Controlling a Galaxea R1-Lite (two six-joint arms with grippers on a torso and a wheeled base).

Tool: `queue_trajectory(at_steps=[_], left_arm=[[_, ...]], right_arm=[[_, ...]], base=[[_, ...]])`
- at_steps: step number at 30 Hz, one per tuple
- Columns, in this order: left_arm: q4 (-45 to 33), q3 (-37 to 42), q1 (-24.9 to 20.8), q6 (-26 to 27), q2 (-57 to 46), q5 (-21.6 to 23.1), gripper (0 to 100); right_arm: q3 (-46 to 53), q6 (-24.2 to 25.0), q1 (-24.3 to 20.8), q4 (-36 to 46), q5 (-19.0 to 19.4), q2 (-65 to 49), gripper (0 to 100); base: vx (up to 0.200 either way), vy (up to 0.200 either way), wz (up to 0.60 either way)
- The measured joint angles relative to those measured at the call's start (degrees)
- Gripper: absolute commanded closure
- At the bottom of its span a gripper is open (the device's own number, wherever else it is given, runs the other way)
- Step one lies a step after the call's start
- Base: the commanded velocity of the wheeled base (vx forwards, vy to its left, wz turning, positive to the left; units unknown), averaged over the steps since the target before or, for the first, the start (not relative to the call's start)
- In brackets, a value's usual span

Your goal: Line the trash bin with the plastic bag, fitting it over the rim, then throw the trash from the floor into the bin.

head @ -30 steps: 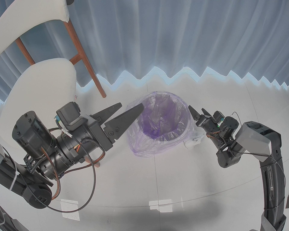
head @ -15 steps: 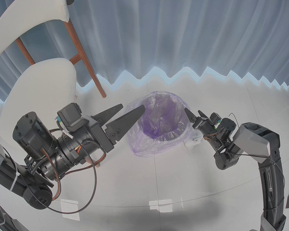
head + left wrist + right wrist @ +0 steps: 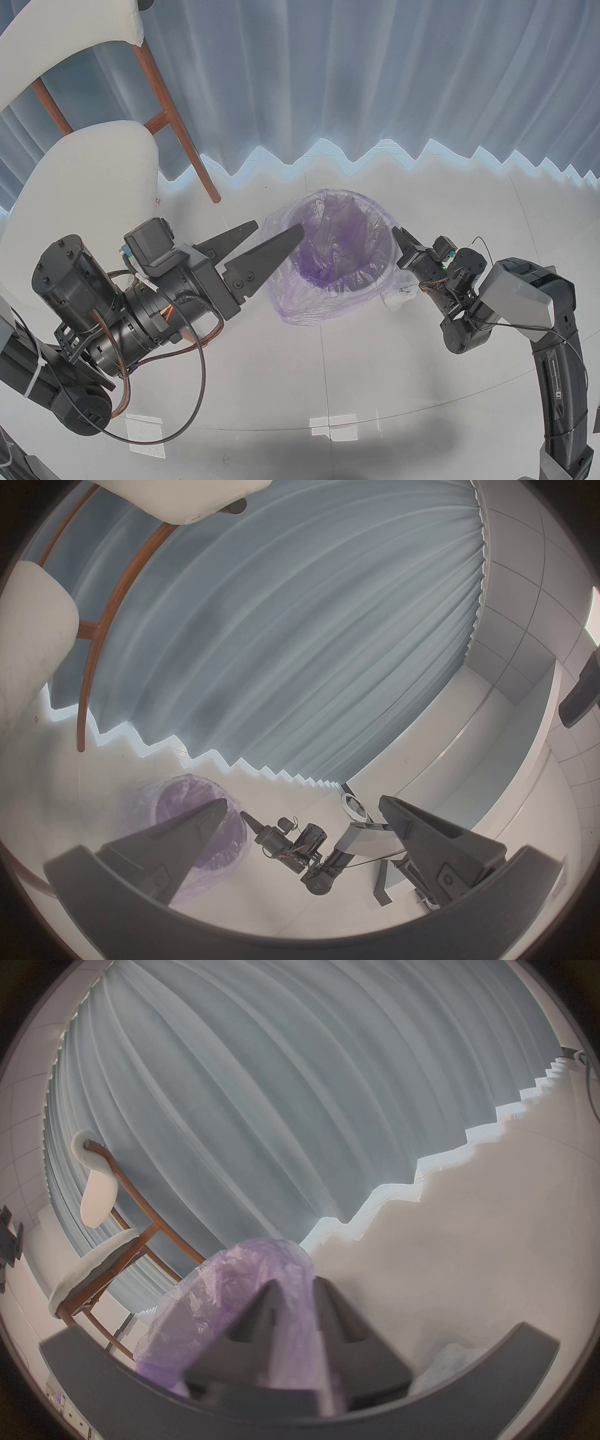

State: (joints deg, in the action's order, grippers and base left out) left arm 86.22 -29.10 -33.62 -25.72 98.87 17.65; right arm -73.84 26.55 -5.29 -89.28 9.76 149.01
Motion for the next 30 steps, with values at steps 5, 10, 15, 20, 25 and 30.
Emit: queue_trajectory(at_steps=[5, 10, 15, 20, 25, 30], left_arm=[[-0.01, 0.13, -0.17, 0.02, 0.13, 0.00, 0], [-0.01, 0.52, -0.20, 0.02, 0.17, 0.07, 0], [-0.01, 0.60, -0.22, 0.51, 0.37, 0.05, 0], [-0.01, 0.63, -0.22, 3.45, 1.18, -0.09, 0], [0.02, 0.63, -0.22, 3.89, 1.71, -0.11, 0], [0.07, 0.41, -0.17, 3.52, 1.62, -0.09, 0]], right_arm=[[-0.06, 0.00, 0.02, -0.09, 0.02, -0.02, 100], [-0.06, 0.00, 0.00, 0.09, 0.06, -0.16, 100], [-0.06, 0.00, 0.00, 0.24, 0.05, -0.28, 100], [-0.05, -0.15, -0.11, 0.39, 0.00, -0.49, 100], [0.06, -0.20, -0.11, 0.66, -0.05, -1.29, 100], [0.17, -0.20, -0.16, 0.50, -0.06, -1.77, 100]], base=[[0.000, 0.000, 0.00], [0.000, 0.000, 0.00], [0.000, 0.000, 0.00], [0.000, 0.000, 0.00], [0.000, 0.000, 0.00], [0.000, 0.000, 0.00]])
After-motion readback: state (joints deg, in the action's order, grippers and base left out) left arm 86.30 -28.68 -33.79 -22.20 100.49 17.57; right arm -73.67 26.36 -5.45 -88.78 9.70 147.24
